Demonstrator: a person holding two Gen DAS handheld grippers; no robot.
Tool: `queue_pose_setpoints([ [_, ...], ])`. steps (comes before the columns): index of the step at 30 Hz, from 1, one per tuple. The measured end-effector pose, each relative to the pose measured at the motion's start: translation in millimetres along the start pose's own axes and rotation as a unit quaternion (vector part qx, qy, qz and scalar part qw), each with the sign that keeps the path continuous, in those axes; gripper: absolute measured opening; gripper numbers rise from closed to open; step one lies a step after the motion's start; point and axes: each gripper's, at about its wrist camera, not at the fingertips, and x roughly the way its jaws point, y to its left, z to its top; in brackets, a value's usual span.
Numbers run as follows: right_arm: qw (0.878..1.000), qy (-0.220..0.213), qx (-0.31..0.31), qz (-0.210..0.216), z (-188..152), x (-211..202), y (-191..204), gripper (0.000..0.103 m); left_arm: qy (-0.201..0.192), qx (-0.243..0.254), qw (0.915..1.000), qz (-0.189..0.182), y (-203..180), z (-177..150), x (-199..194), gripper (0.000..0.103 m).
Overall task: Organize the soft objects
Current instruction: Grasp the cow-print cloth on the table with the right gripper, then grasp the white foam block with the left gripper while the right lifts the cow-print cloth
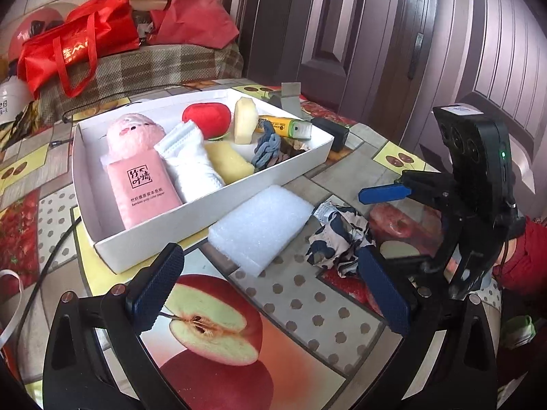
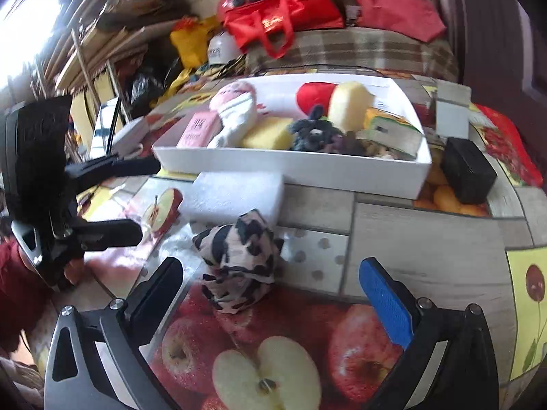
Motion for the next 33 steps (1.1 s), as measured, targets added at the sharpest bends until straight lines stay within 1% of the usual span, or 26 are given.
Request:
queue_pose_setpoints([
  [1, 1.000, 0.011, -0.013, -0.009, 3.0, 7.8, 7.1, 0.101, 0.009, -0.001, 1.0000, 0.004, 0.7, -0.1, 3.3, 0.103],
  [3, 0.999, 0.037, -0.029, -0.019, 6.0, 22.9, 14.7, 0.085, 0.035, 0.002, 0.9993, 0.013, -1.5, 0.3, 13.8, 0.103],
  [4, 0.998, 0.044, -0.036, -0.026, 6.9, 27.4, 17.6, 0.068, 0.048, 0.005, 0.9987, 0.017, -1.9, -0.4, 19.1, 0.103],
  [6, 0.998, 0.035, -0.038, -0.029, 8.0, 24.4, 18.6, 0.049, 0.067, 0.012, 0.9975, 0.020, -4.6, -1.0, 27.5, 0.103],
  [7, 0.999, 0.032, -0.032, -0.030, 7.0, 20.5, 15.2, 0.047, 0.071, 0.013, 0.9971, 0.023, -5.6, -1.0, 30.2, 0.103],
  [10, 0.999, 0.026, 0.005, -0.041, 1.3, 10.1, -5.7, 0.047, 0.071, 0.009, 0.9971, 0.025, -5.0, 2.2, 35.8, 0.103],
  [14, 0.996, 0.014, 0.076, -0.050, -6.3, -5.4, -48.1, 0.047, 0.079, -0.024, 0.9964, 0.020, 3.5, 9.6, 48.1, 0.103],
  [16, 0.993, 0.004, 0.112, -0.044, -9.4, -12.1, -66.9, 0.047, 0.088, -0.043, 0.9952, 0.011, 6.5, 13.4, 57.2, 0.103],
  [17, 0.991, -0.001, 0.130, -0.037, -10.8, -14.2, -74.8, 0.047, 0.086, -0.046, 0.9952, 0.009, 4.8, 15.0, 58.6, 0.103],
  [18, 0.989, -0.004, 0.142, -0.028, -12.1, -15.8, -80.1, 0.047, 0.084, -0.045, 0.9954, -0.003, -0.1, 15.2, 59.0, 0.103],
  [19, 0.988, -0.009, 0.153, -0.023, -13.0, -17.6, -84.2, 0.047, 0.088, -0.039, 0.9950, -0.027, -8.6, 13.0, 59.0, 0.102],
  [21, 0.986, -0.014, 0.163, -0.024, -15.3, -20.9, -88.0, 0.047, 0.101, 0.000, 0.9927, -0.067, -35.9, 4.7, 56.1, 0.102],
  [22, 0.985, -0.016, 0.168, -0.026, -17.3, -23.4, -89.7, 0.047, 0.106, 0.025, 0.9910, -0.078, -51.6, -1.2, 52.7, 0.102],
  [23, 0.984, -0.019, 0.174, -0.028, -18.8, -25.5, -92.5, 0.047, 0.106, 0.045, 0.9901, -0.080, -64.9, -6.2, 47.8, 0.102],
  [24, 0.983, -0.022, 0.182, -0.030, -21.0, -28.0, -96.0, 0.047, 0.096, 0.060, 0.9910, -0.071, -73.8, -8.1, 41.9, 0.102],
  [26, 0.980, -0.027, 0.197, -0.031, -24.1, -30.4, -102.0, 0.047, 0.050, 0.073, 0.9957, -0.026, -78.5, -5.0, 26.6, 0.102],
  [27, 0.978, -0.029, 0.203, -0.029, -26.1, -31.3, -104.6, 0.047, 0.027, 0.074, 0.9969, -0.002, -75.9, -1.1, 21.4, 0.102],
  [28, 0.978, -0.029, 0.205, -0.027, -26.2, -31.4, -105.5, 0.047, 0.015, 0.079, 0.9965, 0.024, -72.6, 3.2, 20.5, 0.102],
  [29, 0.978, -0.029, 0.205, -0.028, -26.1, -31.3, -104.5, 0.047, 0.016, 0.083, 0.9954, 0.044, -68.7, 8.1, 24.2, 0.102],
  [30, 0.978, -0.029, 0.203, -0.028, -26.4, -31.2, -105.5, 0.047, 0.029, 0.085, 0.9946, 0.052, -64.5, 12.3, 31.4, 0.102],
  [32, 0.980, -0.026, 0.198, -0.028, -26.5, -30.3, -103.8, 0.047, 0.063, 0.086, 0.9931, 0.049, -57.6, 15.9, 50.2, 0.102],
  [33, 0.980, -0.026, 0.197, -0.029, -25.7, -29.2, -104.0, 0.047, 0.075, 0.091, 0.9913, 0.056, -56.7, 16.4, 59.6, 0.102],
])
